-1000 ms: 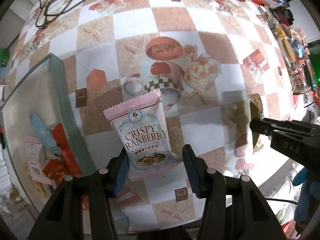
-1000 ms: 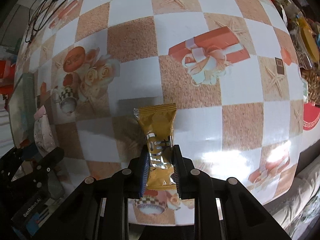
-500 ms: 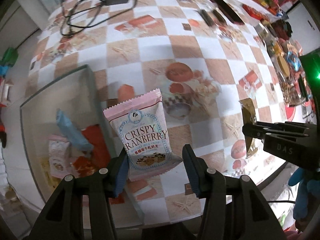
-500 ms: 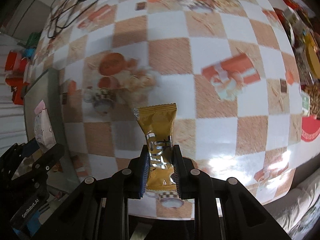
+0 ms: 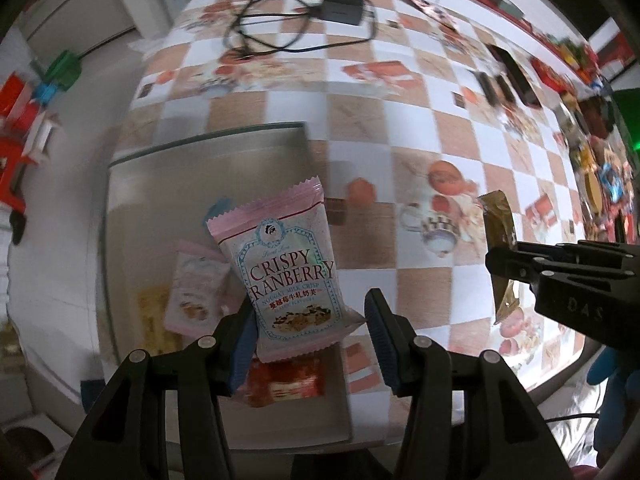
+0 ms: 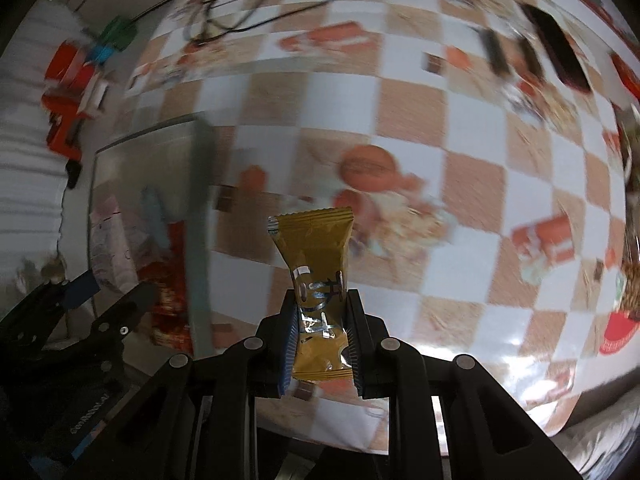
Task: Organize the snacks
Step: 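Carry the Crispy Cranberry packet and gold bar into the glass tray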
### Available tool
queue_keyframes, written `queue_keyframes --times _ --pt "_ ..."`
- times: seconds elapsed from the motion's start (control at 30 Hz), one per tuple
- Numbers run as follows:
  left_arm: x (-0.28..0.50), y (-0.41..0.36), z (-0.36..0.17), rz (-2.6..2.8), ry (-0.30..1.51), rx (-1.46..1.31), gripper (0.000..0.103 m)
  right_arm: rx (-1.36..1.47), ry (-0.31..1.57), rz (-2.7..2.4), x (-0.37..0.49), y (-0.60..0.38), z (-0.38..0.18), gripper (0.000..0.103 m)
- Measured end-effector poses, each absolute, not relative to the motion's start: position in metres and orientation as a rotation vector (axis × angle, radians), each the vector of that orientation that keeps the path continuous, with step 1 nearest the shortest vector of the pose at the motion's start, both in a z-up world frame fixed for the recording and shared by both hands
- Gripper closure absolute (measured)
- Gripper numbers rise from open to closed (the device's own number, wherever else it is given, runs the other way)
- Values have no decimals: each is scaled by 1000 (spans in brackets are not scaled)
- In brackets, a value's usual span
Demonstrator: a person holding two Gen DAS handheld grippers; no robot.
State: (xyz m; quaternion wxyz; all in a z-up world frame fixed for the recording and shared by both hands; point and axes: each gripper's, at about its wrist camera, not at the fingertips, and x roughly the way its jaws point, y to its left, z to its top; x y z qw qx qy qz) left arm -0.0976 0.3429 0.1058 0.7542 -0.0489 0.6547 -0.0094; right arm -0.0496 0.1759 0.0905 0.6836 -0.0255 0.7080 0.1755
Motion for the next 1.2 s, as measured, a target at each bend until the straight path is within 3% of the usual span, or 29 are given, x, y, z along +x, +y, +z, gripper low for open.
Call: queue_keyframes --times 0.53,0.77,0.83,0.87,1.2 --pt "-114 409 92 83 1452 -197 47 -188 1566 549 -55 284 97 79" --pt "-121 426 80 102 1477 -236 47 -197 1637 493 -52 281 76 78" --pt "-122 427 78 103 1483 -239 47 -188 1670 441 -51 271 64 60" --pt "-123 428 76 104 1487 -240 47 -176 1684 416 -51 265 59 36" --pt "-131 431 65 104 1526 -216 47 -169 1738 339 -60 259 15 33"
